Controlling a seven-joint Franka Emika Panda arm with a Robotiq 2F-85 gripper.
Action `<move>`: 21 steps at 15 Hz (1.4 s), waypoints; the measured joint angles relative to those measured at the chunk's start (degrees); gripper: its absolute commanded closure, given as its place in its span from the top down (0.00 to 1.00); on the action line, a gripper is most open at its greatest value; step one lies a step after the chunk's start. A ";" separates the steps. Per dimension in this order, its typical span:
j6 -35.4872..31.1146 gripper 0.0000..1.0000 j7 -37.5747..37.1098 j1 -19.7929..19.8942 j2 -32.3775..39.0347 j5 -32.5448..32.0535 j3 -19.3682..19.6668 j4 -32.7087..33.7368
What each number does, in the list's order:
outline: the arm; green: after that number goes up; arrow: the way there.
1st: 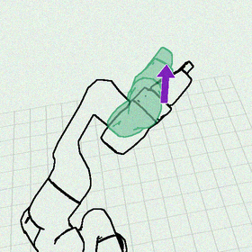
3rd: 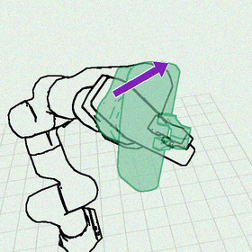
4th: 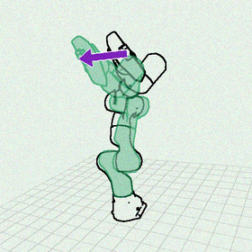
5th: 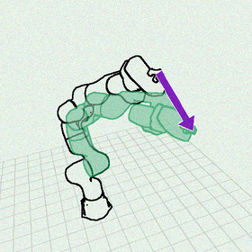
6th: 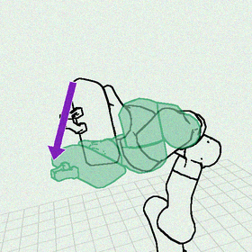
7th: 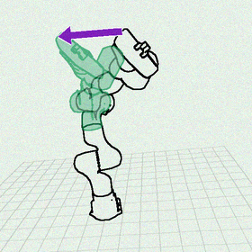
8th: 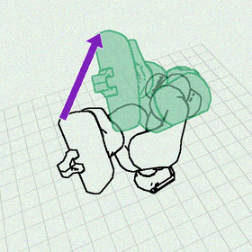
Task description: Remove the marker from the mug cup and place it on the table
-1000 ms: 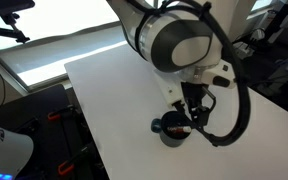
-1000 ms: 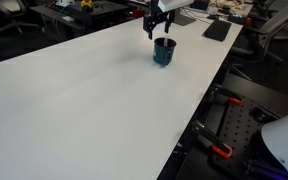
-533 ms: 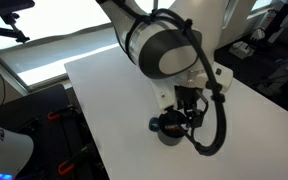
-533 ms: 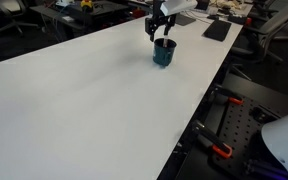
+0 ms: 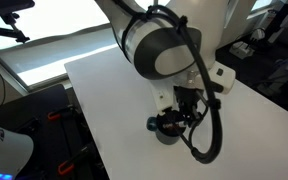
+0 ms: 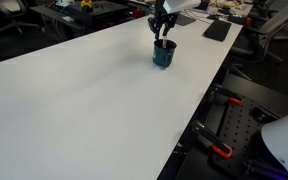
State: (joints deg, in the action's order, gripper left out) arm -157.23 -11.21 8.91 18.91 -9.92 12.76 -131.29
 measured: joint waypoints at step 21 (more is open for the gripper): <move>0.02 0.01 0.73 0.05 -2.90 -0.06 1.80 -0.37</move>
State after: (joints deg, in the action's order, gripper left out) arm -157.21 -10.48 8.96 16.01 -9.98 14.57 -131.67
